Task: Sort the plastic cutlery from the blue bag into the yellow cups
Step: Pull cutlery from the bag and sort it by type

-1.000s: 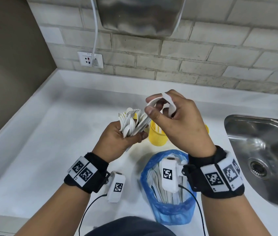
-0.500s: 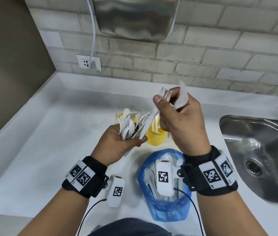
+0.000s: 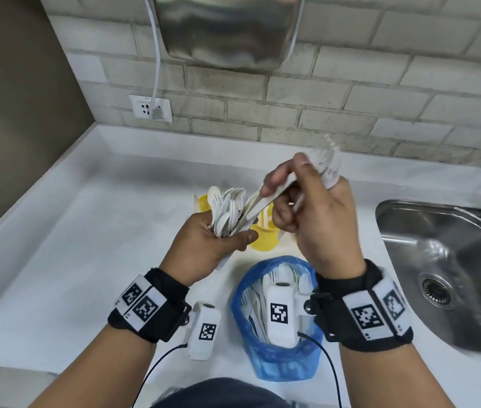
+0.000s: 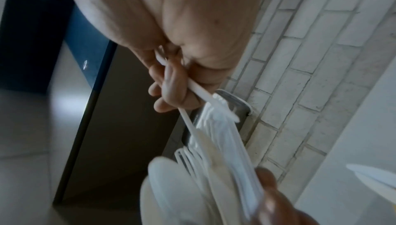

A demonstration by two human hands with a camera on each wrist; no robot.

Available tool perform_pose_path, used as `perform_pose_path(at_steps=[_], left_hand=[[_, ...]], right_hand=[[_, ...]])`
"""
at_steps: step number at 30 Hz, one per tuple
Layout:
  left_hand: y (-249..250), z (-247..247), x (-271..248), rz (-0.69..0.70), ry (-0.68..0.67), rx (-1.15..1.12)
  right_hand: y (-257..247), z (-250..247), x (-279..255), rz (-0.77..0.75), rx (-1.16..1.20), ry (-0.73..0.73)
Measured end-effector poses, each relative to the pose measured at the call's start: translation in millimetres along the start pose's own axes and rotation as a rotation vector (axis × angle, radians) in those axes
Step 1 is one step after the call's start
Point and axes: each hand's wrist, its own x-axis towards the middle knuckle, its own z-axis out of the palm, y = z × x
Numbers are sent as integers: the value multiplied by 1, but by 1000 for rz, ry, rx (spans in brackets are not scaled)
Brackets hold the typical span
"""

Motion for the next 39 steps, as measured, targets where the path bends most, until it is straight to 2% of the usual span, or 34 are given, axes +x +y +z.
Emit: perform_pose_path(at_steps=[2, 4, 9, 13, 15, 20, 24, 28, 32, 36, 39], left_hand=[[-1, -3, -3, -10, 6, -4], [0, -6, -7, -18, -3, -2], [-1, -6, -11, -42, 0, -35], [-4, -7, -11, -22, -19, -20], [-5, -7, -12, -20, -45, -20], [-3, -9, -13, -12, -96, 35], [1, -7, -11, -8, -114, 21], [1, -8, -8, 2, -144, 19], [2, -8, -6, 0, -173, -17], [0, -8, -3, 13, -193, 11], [0, -10, -2, 18, -179, 29]], right_hand=[[-7, -7, 2, -40, 74, 47], [-15, -14, 4, -102, 43, 105], [-32, -25, 6, -314, -336, 219], [-29, -30, 7, -317, -466, 108], [-24, -33, 7, -316, -635, 40], [-17, -38, 7, -231, -1005, -251], [-8, -39, 16, -290, -1201, -343], [-6, -38, 21, -310, -1186, -360], [-8, -41, 24, -355, -1048, -264], [-3, -45, 34, -381, -1056, -209], [-4, -47, 40, -312, -899, -119]])
